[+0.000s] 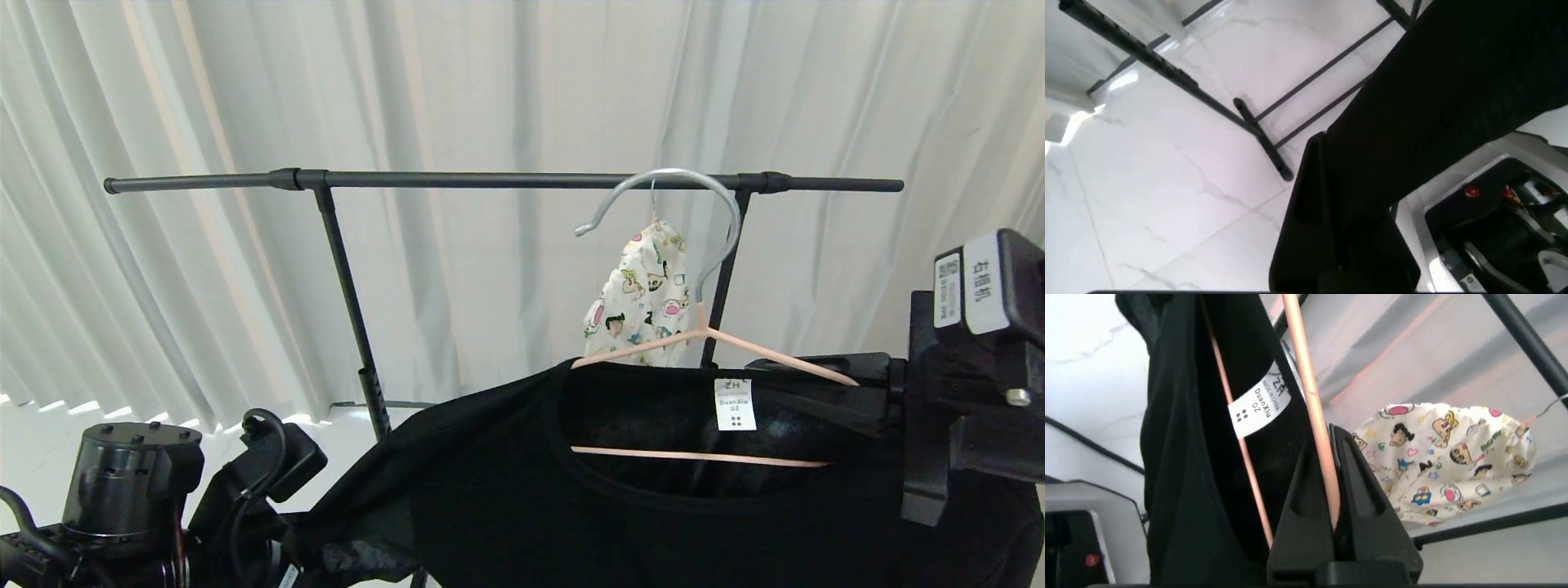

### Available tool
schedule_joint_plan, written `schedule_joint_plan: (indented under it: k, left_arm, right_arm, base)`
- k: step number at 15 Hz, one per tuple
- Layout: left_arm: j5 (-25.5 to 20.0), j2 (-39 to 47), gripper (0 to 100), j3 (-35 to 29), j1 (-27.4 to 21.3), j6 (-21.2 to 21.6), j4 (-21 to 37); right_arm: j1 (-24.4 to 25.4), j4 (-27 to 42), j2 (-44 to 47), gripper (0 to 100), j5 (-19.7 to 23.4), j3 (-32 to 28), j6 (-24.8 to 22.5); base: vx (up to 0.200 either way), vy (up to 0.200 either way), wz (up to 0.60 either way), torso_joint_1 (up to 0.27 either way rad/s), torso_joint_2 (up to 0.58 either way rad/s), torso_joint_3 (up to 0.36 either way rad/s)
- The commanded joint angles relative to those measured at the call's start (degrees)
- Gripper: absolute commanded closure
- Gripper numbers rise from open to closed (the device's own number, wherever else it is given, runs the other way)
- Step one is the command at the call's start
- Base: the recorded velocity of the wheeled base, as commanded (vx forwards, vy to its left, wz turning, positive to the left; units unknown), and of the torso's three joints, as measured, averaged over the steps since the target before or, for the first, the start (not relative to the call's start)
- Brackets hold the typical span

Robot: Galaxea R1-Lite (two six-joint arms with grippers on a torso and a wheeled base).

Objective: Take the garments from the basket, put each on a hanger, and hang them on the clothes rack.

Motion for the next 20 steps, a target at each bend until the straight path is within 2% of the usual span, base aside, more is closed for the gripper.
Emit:
schedule_joint_plan:
  k: [1,2,4,5,7,8,9,10,11,12,15,16,17,20]
  left_arm:
    - [0.0,-2.1,100,0.2,0.0,0.0,0.0]
    - [-0.1,-2.6,0,0.2,0.0,-0.3,0.0]
    - [-0.2,-4.1,0,0.0,0.2,-1.3,-0.1]
    - [-0.1,-5.8,0,-0.2,0.3,-3.6,-0.1]
    - [0.5,-11.0,0,-0.6,0.4,-12.3,-0.1]
    - [2.4,-12.5,0,-0.6,0.7,-14.8,-0.1]
    - [7.1,-13.1,0,-0.6,1.9,-15.9,-0.1]
    - [9.6,-13.1,0,-0.6,2.2,-16.0,-0.1]
    - [16.5,-13.4,0,-1.5,2.5,-16.1,-0.1]
    - [17.8,-13.8,0,-2.2,2.6,-16.1,-0.1]
    - [18.7,-15.3,0,-4.2,2.7,-15.9,-0.1]
    - [18.7,-15.3,0,-4.1,2.7,-15.8,-0.1]
    - [19.2,-15.9,0,-4.1,2.7,-15.7,-0.1]
    - [20.2,-16.7,0,-4.1,2.6,-15.6,-0.1]
  right_arm:
    - [0.0,0.0,0.1,100,-0.4,0.0,0.3]
    - [0.0,0.0,0.1,100,-0.7,0.0,0.5]
    - [0.0,0.0,0.2,100,-1.0,0.0,1.9]
    - [0.0,0.0,0.1,100,-2.2,0.0,3.4]
    - [0.0,0.0,-0.1,100,-6.6,0.1,9.8]
    - [-0.1,0.1,-0.2,100,-8.3,0.4,12.2]
    - [-0.2,0.4,0.0,100,-11.0,1.0,14.6]
    - [-0.2,0.5,0.3,100,-12.4,1.1,15.8]
    - [0.1,1.9,2.7,100,-15.8,1.1,20.0]
    - [0.2,2.5,3.8,100,-16.4,1.0,21.6]
    - [2.0,2.3,14.7,100,-16.9,-4.4,32.1]
    - [2.3,2.3,16.2,100,-17.4,-5.8,33.5]
    - [3.8,2.4,20.6,100,-19.7,-10.4,38.4]
    - [6.5,2.3,29.8,100,-24.7,-18.8,50.1]
  base:
    - [0.000,0.000,0.00,0.000,0.00,0.000]
    - [0.000,0.000,0.00,0.000,0.00,0.000]
    - [0.000,0.000,0.00,0.000,0.00,0.000]
    - [0.000,0.000,0.00,0.000,0.00,0.000]
    - [0.000,0.000,0.00,0.000,0.00,0.000]
    - [0.000,0.000,0.00,0.000,0.00,0.000]
    - [0.000,0.000,0.00,0.000,0.00,0.000]
    - [0.000,0.000,0.00,0.000,0.00,0.000]
    - [0.000,0.000,0.00,0.000,0.00,0.000]
    - [0.000,0.000,0.00,0.000,0.00,0.000]
    - [0.000,0.000,0.00,0.000,0.00,0.000]
    - [0.000,0.000,0.00,0.000,0.00,0.000]
    - [0.000,0.000,0.00,0.000,0.00,0.000]
    - [0.000,0.000,0.00,0.000,0.00,0.000]
